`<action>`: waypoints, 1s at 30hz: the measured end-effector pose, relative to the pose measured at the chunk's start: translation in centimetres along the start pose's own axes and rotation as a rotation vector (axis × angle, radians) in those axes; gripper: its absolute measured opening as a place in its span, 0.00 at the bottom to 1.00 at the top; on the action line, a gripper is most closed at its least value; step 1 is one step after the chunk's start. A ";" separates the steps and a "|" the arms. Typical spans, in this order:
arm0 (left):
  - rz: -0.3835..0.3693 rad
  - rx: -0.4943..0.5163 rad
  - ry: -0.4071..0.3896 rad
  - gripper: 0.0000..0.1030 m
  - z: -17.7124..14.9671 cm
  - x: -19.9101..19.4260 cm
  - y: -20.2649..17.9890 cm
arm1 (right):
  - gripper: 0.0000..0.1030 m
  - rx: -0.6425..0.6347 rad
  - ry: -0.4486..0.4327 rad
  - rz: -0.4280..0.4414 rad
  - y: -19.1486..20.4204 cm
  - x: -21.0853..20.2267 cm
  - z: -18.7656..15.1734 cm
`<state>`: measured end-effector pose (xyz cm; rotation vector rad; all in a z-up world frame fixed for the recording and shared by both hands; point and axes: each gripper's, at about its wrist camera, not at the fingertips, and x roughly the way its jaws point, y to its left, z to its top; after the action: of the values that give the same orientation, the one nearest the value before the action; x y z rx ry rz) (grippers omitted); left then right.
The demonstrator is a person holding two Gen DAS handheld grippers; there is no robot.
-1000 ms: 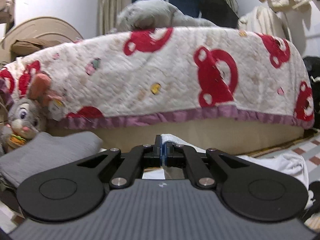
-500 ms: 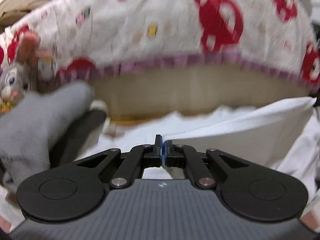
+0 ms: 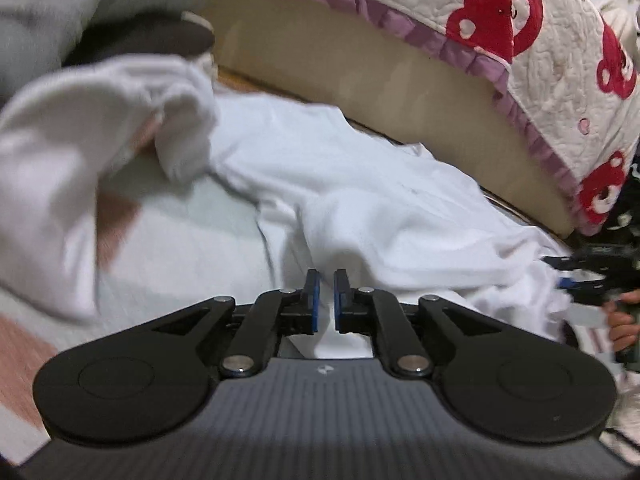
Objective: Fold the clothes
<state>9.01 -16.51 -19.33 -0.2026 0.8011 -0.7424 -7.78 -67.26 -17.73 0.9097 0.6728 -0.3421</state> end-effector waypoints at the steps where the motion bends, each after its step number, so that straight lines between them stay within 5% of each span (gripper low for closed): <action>1: -0.021 -0.005 0.017 0.10 -0.3 0.1 -0.2 | 0.43 0.009 0.008 -0.002 -0.2 0.1 0.0; 4: -0.080 0.033 0.043 0.19 -0.9 0.7 -1.9 | 0.44 0.037 0.033 -0.009 -0.7 0.2 -0.1; 6: -0.110 0.051 0.080 0.36 -1.1 1.6 -2.9 | 0.46 0.055 0.050 -0.013 -1.0 0.4 -0.1; 8: -0.118 0.066 0.136 0.43 -1.3 2.7 -3.9 | 0.47 0.080 0.062 -0.011 -1.4 0.4 -0.1; 11: -0.036 0.104 0.208 0.42 -1.7 4.5 -4.9 | 0.47 0.151 0.087 0.034 -2.4 0.3 -0.4; 19: -0.017 0.018 0.177 0.48 -0.5 5.9 -4.0 | 0.51 0.318 0.280 0.175 -3.4 1.5 -2.9; 23: 0.010 0.120 0.175 0.41 -0.6 6.2 -4.9 | 0.14 0.217 0.235 0.147 -1.7 1.0 -2.9; 25: 0.006 0.131 0.163 0.05 -0.6 6.0 -5.1 | 0.12 0.048 0.138 0.074 0.7 -1.2 -2.8; 30: 0.098 0.172 0.097 0.01 0.4 3.1 -5.8 | 0.09 -0.412 -0.153 -0.270 5.9 -5.2 -3.5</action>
<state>7.67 -22.91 -18.38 0.0277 0.8283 -0.7287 -9.82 -61.06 -12.23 0.3961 0.6932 -0.4870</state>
